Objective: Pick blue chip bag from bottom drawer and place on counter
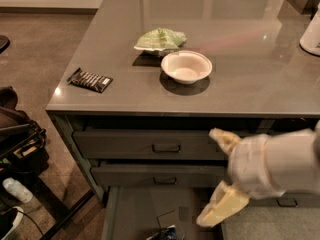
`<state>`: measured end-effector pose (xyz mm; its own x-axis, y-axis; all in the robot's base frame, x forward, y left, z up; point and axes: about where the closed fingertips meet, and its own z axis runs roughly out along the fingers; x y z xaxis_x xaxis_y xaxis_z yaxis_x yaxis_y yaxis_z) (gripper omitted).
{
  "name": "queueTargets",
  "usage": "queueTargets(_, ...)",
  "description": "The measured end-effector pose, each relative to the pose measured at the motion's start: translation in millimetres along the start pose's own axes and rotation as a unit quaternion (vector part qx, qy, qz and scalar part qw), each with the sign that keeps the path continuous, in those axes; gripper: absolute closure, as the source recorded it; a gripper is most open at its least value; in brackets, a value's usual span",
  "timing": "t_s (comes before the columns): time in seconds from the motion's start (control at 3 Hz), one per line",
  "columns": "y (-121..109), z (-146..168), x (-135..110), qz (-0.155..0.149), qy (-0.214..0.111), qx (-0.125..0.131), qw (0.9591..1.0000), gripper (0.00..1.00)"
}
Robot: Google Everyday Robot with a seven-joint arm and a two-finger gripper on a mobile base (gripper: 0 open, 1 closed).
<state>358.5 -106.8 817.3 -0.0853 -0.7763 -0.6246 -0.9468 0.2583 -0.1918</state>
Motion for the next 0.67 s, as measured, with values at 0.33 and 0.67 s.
queueTargets(0.33, 19.6, 39.2, 10.4, 0.039, -0.027, -0.015, 0.9988, 0.00)
queueTargets(0.67, 19.6, 39.1, 10.4, 0.038, -0.027, -0.015, 0.9988, 0.00)
